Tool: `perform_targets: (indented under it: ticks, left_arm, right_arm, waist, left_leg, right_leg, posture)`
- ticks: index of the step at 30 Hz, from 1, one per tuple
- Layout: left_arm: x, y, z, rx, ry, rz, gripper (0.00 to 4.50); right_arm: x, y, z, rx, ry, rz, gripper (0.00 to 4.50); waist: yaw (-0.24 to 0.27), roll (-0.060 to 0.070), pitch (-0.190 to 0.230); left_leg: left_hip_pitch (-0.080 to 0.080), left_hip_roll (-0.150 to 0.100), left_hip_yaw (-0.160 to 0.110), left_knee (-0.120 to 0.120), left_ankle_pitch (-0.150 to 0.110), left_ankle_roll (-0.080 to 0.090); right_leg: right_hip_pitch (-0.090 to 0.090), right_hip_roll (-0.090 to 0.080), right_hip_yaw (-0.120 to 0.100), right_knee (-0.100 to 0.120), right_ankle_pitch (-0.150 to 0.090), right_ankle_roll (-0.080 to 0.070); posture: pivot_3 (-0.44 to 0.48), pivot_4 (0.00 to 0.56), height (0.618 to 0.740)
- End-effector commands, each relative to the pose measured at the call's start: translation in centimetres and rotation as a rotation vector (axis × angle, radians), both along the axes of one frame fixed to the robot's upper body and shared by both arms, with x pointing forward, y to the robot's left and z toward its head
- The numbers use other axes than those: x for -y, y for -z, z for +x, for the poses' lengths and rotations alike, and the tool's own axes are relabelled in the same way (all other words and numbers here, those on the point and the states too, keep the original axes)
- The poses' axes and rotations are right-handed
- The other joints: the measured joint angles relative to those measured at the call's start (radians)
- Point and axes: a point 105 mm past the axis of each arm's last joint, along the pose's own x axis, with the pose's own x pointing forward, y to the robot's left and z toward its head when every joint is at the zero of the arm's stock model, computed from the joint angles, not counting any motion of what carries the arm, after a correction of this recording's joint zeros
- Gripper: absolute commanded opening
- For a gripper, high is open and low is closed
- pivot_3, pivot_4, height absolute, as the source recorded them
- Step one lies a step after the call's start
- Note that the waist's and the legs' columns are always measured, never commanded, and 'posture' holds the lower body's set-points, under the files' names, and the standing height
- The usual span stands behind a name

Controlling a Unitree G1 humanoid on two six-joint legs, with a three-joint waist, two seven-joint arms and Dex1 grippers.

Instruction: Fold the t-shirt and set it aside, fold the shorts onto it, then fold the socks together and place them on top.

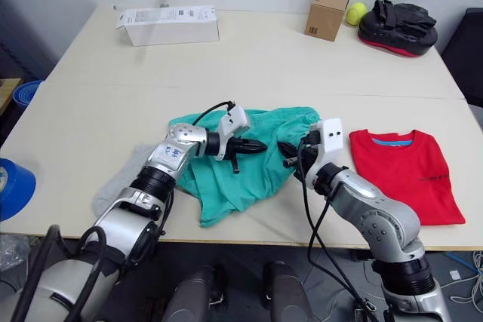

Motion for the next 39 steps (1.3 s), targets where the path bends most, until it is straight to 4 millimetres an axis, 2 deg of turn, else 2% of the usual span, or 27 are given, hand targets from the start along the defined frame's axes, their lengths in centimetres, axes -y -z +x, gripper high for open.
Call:
perform_targets:
  ticks: [1,5,7,8,11,16,21,23,26,31,35,39]
  left_arm:
    - [0.1,0.5,0.4,0.012,-0.021,0.023,0.00]
    - [-0.6,1.4,0.3,0.005,-0.030,0.040,0.00]
    - [-1.4,1.5,0.3,0.018,-0.050,0.050,0.00]
    - [-1.8,1.4,0.4,0.027,-0.058,0.050,0.00]
    - [-3.3,-0.7,-0.1,0.056,-0.086,-0.005,0.00]
    - [-6.6,-2.8,-3.1,0.092,-0.101,0.013,0.00]
    - [-8.9,-3.5,-5.9,0.044,-0.133,0.040,0.00]
    - [-9.4,-2.6,-5.8,0.022,-0.195,0.040,0.00]
    - [-10.0,-0.8,-4.5,-0.013,-0.311,0.036,0.00]
    - [-10.4,-0.5,-3.3,-0.010,-0.394,0.008,0.00]
    - [-10.5,-0.9,-3.1,0.002,-0.417,-0.014,0.00]
    - [-11.5,-0.5,-3.4,0.005,-0.427,0.011,0.00]
  right_arm:
    - [-2.4,-2.3,-1.2,0.299,-0.185,-0.268,0.03]
    - [-4.8,-3.7,-1.5,0.424,-0.309,-0.294,0.03]
    - [-5.8,-3.5,-1.7,0.499,-0.387,-0.382,0.03]
    - [-6.1,-3.2,-1.8,0.524,-0.417,-0.421,0.03]
    - [-6.9,-1.8,-2.2,0.612,-0.538,-0.548,0.03]
    - [-7.5,-1.2,-2.0,0.690,-0.640,-0.597,0.03]
    - [-8.1,-0.8,-1.5,0.768,-0.701,-0.660,0.03]
    - [-8.7,-0.6,-1.7,0.806,-0.745,-0.674,0.03]
    - [-9.7,-0.1,-2.0,0.873,-0.822,-0.725,0.03]
    - [-10.5,1.0,-2.4,0.903,-0.913,-0.758,0.03]
    - [-10.9,0.8,-2.1,0.871,-0.923,-0.720,1.05]
    - [-10.3,0.1,-3.9,0.899,-1.014,-0.652,2.43]
  waist:
    - [-0.004,0.000,0.000]
    - [-0.002,0.000,0.000]
    - [-0.001,0.000,0.000]
    - [-0.001,0.000,0.000]
    - [-0.006,0.000,0.000]
    - [-0.006,0.000,0.000]
    - [-0.005,0.000,0.001]
    - [-0.001,0.000,0.001]
    - [-0.001,0.000,0.001]
    - [-0.003,0.000,0.001]
    - [-0.005,0.000,0.001]
    - [-0.004,0.000,0.001]
  left_leg:
    - [0.000,0.000,0.001,0.000,0.000,0.000]
    - [0.000,0.002,0.000,0.000,0.001,-0.002]
    - [0.000,0.002,0.000,0.000,0.002,-0.005]
    - [0.000,0.001,0.000,0.001,0.003,-0.006]
    - [0.001,0.001,0.000,0.002,0.004,-0.008]
    - [0.000,0.002,0.000,0.003,0.005,-0.010]
    - [0.003,0.002,0.000,0.006,0.005,-0.011]
    - [0.007,0.002,-0.001,0.005,0.004,-0.012]
    - [0.008,0.001,-0.001,0.005,0.002,-0.015]
    - [0.008,0.002,-0.001,0.005,0.004,-0.012]
    - [0.008,0.002,0.000,0.005,0.004,-0.013]
    - [0.008,0.002,-0.001,0.005,0.004,-0.013]
  right_leg:
    - [-0.001,0.000,0.000,0.000,0.000,0.000]
    - [-0.002,0.001,-0.003,0.002,0.000,0.000]
    - [-0.002,0.001,-0.003,0.004,0.000,0.000]
    - [-0.002,0.001,-0.003,0.004,0.000,0.000]
    - [-0.001,0.000,-0.003,0.004,0.000,0.000]
    - [-0.001,0.000,-0.003,0.006,0.000,0.000]
    - [0.000,-0.001,-0.003,0.010,-0.001,-0.002]
    - [0.004,-0.001,-0.003,0.010,-0.001,-0.003]
    - [0.005,-0.002,-0.002,0.010,-0.002,-0.003]
    - [0.004,-0.002,-0.003,0.011,-0.002,-0.003]
    - [0.004,-0.002,-0.002,0.012,-0.002,-0.003]
    - [0.004,-0.002,-0.003,0.012,-0.002,-0.004]
  posture:
    - [0.000,0.150,0.740]
    - [0.000,0.150,0.740]
    - [0.000,0.150,0.740]
    - [0.000,0.150,0.740]
    - [0.000,0.150,0.740]
    - [0.000,0.150,0.740]
    - [0.000,0.150,0.740]
    - [0.000,0.150,0.740]
    - [0.000,0.150,0.740]
    - [0.000,0.150,0.740]
    - [0.000,0.150,0.740]
    - [0.000,0.150,0.740]
